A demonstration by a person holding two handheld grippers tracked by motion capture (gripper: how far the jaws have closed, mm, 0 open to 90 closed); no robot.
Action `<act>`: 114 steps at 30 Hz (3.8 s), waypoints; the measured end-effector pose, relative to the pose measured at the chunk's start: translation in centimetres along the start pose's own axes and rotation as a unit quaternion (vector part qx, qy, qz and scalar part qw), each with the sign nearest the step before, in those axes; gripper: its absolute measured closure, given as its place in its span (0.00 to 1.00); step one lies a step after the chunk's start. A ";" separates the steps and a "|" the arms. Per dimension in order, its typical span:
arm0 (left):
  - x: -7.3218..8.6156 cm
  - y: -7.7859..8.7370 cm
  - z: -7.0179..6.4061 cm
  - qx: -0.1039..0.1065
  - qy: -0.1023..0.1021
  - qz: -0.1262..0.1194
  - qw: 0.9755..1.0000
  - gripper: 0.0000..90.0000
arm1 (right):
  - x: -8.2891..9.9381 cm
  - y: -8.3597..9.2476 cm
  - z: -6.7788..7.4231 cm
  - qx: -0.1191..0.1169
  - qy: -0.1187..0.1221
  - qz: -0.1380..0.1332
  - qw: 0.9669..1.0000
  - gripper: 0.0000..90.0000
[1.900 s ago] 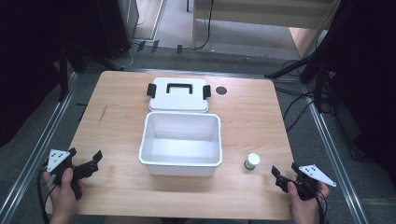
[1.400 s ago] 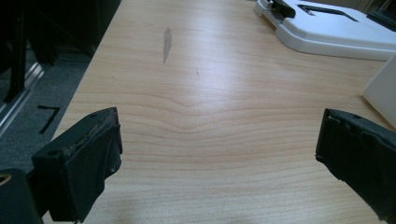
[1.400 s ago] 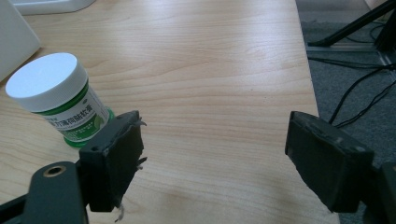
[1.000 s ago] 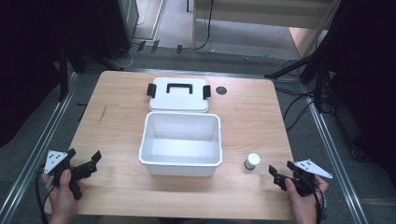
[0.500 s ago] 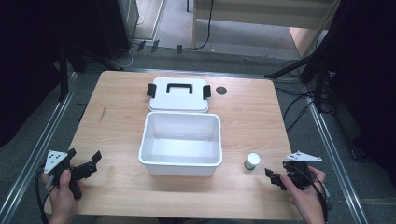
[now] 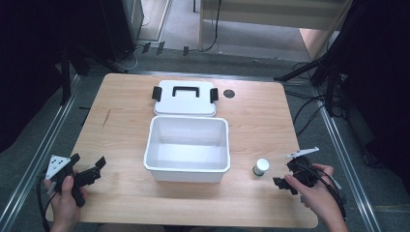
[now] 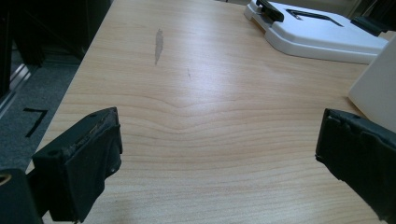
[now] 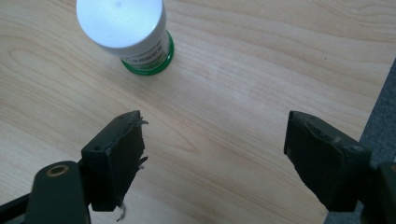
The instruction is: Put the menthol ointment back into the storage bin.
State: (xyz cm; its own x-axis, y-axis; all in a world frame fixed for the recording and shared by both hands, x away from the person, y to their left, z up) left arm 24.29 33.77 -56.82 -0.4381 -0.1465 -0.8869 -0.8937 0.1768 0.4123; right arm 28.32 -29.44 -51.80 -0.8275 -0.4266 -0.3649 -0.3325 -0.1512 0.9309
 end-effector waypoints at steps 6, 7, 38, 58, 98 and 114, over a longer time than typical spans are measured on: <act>0.0 0.0 0.0 0.003 0.000 0.003 1.000 0.01 | -0.5 0.1 0.3 -0.007 0.014 0.047 0.999 0.22; 0.0 -0.1 0.0 0.003 0.001 0.002 1.000 0.01 | -0.6 0.1 0.4 -0.007 0.015 0.054 0.998 0.22; 0.0 -0.1 0.0 0.005 -0.001 0.006 1.000 0.01 | -4.9 0.8 3.1 -0.029 0.047 0.193 0.980 0.21; 0.0 -0.2 0.0 0.005 0.001 0.005 1.000 0.01 | -8.1 -0.4 4.5 -0.022 0.033 0.180 0.983 0.31; 0.0 -0.2 0.1 0.006 0.004 0.004 1.000 0.01 | -9.3 -0.8 5.1 -0.047 0.025 0.170 0.984 0.57; 0.0 -0.2 0.1 0.005 0.006 0.004 1.000 0.01 | -11.9 2.4 6.2 -0.040 0.041 0.164 0.985 0.57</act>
State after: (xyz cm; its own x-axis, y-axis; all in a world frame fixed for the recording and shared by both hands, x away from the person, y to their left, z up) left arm 24.46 33.82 -56.87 -0.4457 -0.1572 -0.8813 -0.8896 0.1881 0.4163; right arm 34.59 -19.21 -45.29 -0.8437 -0.5349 -0.0452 -0.0141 -0.0620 0.9980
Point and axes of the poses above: each handheld gripper's, and its own axes: y roughly backward along the jaws, x roughly out of its underside, z roughly to its left, the point moved 4 cm from there along -y, roughly forward along the jaws, and after that the axes turned 1 degree about z, right-handed, at the moved point
